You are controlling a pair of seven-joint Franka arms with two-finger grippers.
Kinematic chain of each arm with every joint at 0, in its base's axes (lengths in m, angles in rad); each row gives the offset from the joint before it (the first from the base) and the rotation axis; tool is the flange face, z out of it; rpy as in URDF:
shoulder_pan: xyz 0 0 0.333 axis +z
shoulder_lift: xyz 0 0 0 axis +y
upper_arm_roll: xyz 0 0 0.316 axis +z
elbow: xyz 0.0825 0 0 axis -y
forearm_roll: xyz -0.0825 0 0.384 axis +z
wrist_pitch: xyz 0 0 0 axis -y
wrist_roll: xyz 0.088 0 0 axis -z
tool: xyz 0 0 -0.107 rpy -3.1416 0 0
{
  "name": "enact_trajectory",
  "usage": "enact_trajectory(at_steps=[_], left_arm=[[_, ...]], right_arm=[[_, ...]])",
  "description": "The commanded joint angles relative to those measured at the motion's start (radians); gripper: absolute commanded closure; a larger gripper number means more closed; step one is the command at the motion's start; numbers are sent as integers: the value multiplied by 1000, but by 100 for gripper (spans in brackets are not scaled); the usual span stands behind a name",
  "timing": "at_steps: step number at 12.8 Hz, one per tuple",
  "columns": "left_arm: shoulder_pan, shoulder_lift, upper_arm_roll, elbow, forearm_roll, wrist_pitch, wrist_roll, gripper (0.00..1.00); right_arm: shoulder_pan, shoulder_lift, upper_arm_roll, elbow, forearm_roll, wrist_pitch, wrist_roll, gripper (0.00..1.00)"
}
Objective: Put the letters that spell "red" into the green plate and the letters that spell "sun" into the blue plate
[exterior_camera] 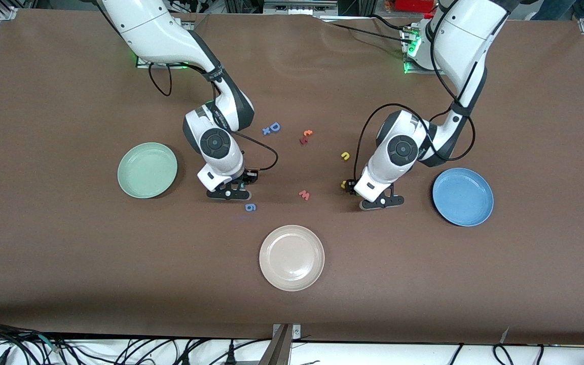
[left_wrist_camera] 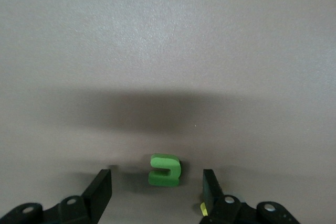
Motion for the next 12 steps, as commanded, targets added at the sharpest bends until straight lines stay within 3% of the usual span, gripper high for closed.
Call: enact_trajectory(at_steps=[1,3,7,10,12], left_arm=[[-19,5,9,-5,-14,16,-8,24],[-19,10,9,-4,-10,16,-6,27],[-19,19,12,-4,-7,17,9,44],[-19,21,14,-4,48,17,8,49],[-19,24,15,-4,48,17,8,58]], right_arm=[[7,-1,-3,-10,-7,17,17,77],[5,-4,-5,-10,-8,11,13,81],[1,-33,-16,-7,-8,2,0,81],[-2,-101,-58,-4,-8,-147,-61,81],[-5,-142,-117,-8,-8,-223,-162,81]])
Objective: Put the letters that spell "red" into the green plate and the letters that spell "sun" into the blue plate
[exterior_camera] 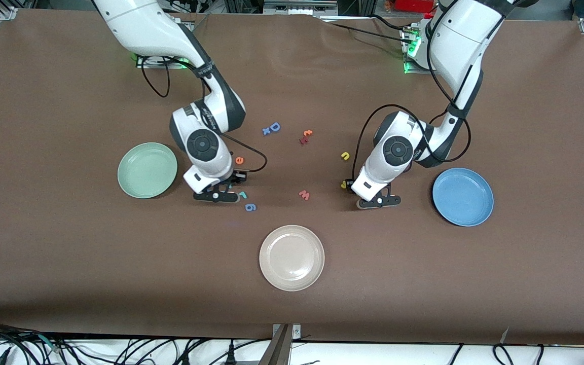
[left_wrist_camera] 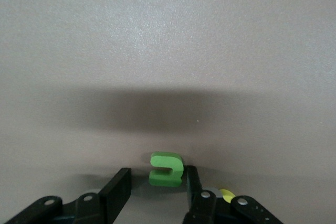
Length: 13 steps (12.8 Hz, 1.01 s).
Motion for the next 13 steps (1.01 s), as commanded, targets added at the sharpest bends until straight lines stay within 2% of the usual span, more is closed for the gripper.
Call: enact_trajectory(at_steps=[1,4,8,11,13], left_arm=[[-10,12,14,-4,25,17,7,62],[-10,12,14,-2,25,17,5,73],[-10,6,19,2,25,15,5,83],[-3,-42,51,7,29,-2,21,83],[16,-96,83,10,32,-66,170,84]], right_arm=[[-3,-73,-77,-20,-3,-110,-148,81],[-4,-128,-179,-81,-2,-165,-346,81],[-10,-199,-291,-258,0,-85,-543,80],[-10,-239,-309,-450,0,75,-566,80],[-10,-233,-309,-510,1,141,-566,80]])
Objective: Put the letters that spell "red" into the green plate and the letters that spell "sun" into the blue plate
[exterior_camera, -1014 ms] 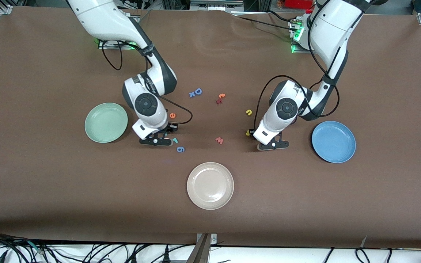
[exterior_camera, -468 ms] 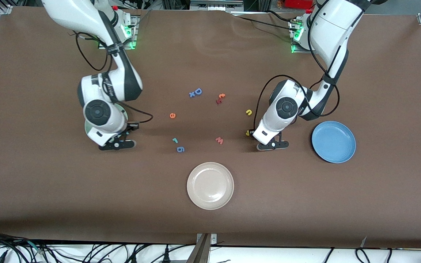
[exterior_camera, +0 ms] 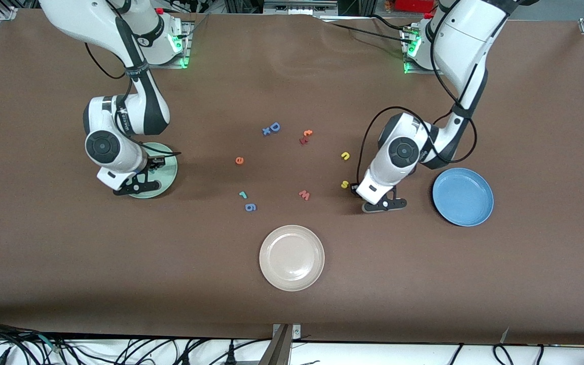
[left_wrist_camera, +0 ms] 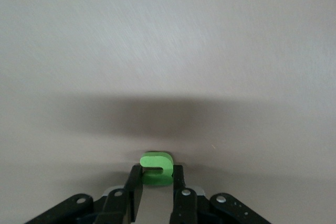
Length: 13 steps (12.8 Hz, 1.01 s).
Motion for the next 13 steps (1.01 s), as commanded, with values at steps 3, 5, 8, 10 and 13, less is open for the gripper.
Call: enact_trajectory(at_steps=[3,5,8,10,13], left_arm=[[130,-133,48,-12,25,-134,369,83],[205,-158,48,-20,25,-162,541,83],[309,-171,48,-21,25,-240,750,82],[369,-170,48,-33,25,-254,873,82],[394,-147,50,-55,28,-252,890,82]], right_arm=[[3,-40,0,-95,1,61,-8,5],[-2,-52,0,-89,-1,52,-2,0],[8,-82,19,-35,1,-9,58,0],[11,-83,104,40,2,-82,220,0],[11,-71,207,75,24,-50,433,0]])
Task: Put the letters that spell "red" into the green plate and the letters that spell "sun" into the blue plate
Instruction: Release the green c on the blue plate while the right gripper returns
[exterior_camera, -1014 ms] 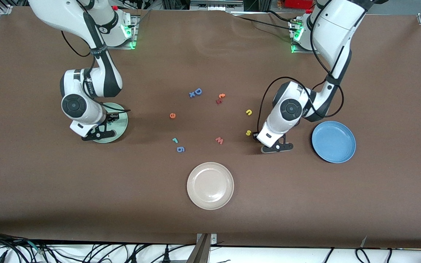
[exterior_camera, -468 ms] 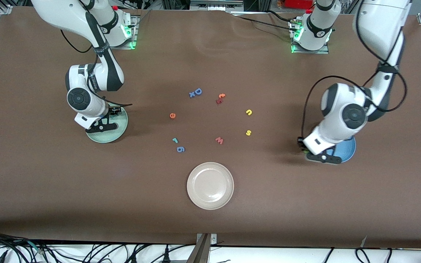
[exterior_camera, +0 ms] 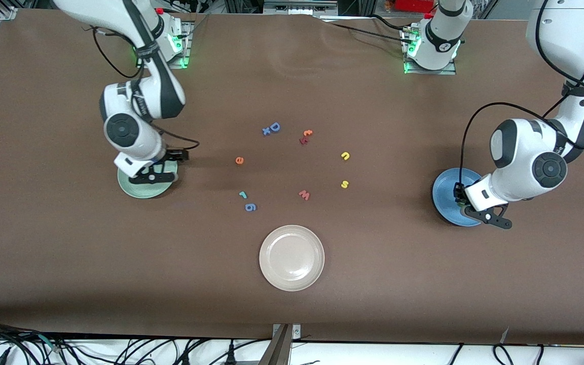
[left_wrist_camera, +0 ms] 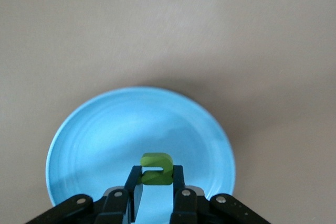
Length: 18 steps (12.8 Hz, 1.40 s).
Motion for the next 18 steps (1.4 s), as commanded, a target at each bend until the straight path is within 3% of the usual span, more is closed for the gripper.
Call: enact_trajectory(at_steps=[1,5,6,9,11,13,15,18], left_arm=[[16,7,-7,-30,24,-3,19,81],[42,74,-5,-32,45,61,6,70],[47,82,-5,-31,45,70,6,68],[49,73,-7,-29,42,63,-7,49],[35,32,-18,-17,36,-1,-77,39],[-17,-27,-50,2,36,-81,-167,36],[-97,-73,-53,2,21,-101,-246,26],[-207,-72,-70,9,-59,-86,-509,26]], right_arm=[[-1,16,71,37,38,13,172,1],[28,89,153,71,55,116,404,6],[48,108,156,74,55,151,447,8],[103,153,156,99,53,211,547,29],[120,161,156,102,53,213,558,29],[122,173,156,101,53,228,558,29],[131,197,156,97,52,268,558,29],[134,210,156,91,52,285,559,35]])
